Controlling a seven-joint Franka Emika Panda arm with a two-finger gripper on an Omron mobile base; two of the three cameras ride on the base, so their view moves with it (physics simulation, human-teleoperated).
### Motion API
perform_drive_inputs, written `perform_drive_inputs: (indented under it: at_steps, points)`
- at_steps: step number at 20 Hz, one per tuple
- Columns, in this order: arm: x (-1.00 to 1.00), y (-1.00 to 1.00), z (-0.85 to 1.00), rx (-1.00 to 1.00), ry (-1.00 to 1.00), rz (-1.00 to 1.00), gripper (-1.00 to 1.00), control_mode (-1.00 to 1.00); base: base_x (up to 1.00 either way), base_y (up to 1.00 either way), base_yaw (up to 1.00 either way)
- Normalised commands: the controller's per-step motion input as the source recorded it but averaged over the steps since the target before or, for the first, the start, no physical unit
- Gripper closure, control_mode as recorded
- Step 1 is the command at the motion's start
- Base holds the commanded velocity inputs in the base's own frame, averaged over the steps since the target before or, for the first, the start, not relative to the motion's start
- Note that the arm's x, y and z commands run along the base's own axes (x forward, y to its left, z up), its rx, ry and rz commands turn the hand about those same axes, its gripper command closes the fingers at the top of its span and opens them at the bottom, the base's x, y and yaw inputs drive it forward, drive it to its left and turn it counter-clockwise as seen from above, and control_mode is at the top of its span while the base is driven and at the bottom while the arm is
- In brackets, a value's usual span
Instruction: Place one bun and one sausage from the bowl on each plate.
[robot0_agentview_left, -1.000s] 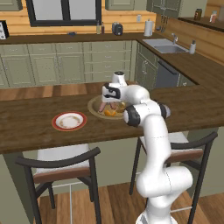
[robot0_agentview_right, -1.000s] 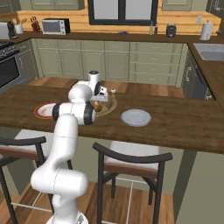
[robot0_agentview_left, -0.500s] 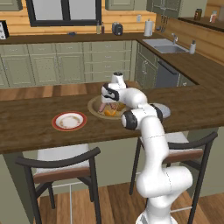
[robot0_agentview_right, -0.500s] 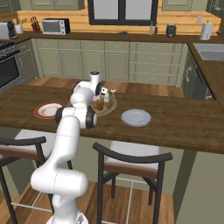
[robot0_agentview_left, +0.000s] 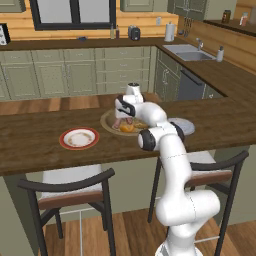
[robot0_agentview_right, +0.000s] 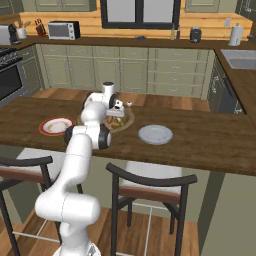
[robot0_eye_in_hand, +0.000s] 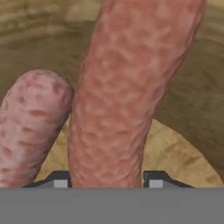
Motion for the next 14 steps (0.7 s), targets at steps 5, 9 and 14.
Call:
perform_drive_inputs:
  at_steps: [5,9,14]
  points:
    - [-0.62,0.00,0.21,0.00,-0.10,0.00,1.00,-1.00,0.00,0.00,0.00]
    - [-0.98,-0.33,0.26,0.02,-0.09,0.00,1.00,-1.00,0.00,0.00,0.00]
    - [-1.00,-0.57,0.04,0.03,-0.13,-0.02,1.00,-1.00,0.00,0.00,0.00]
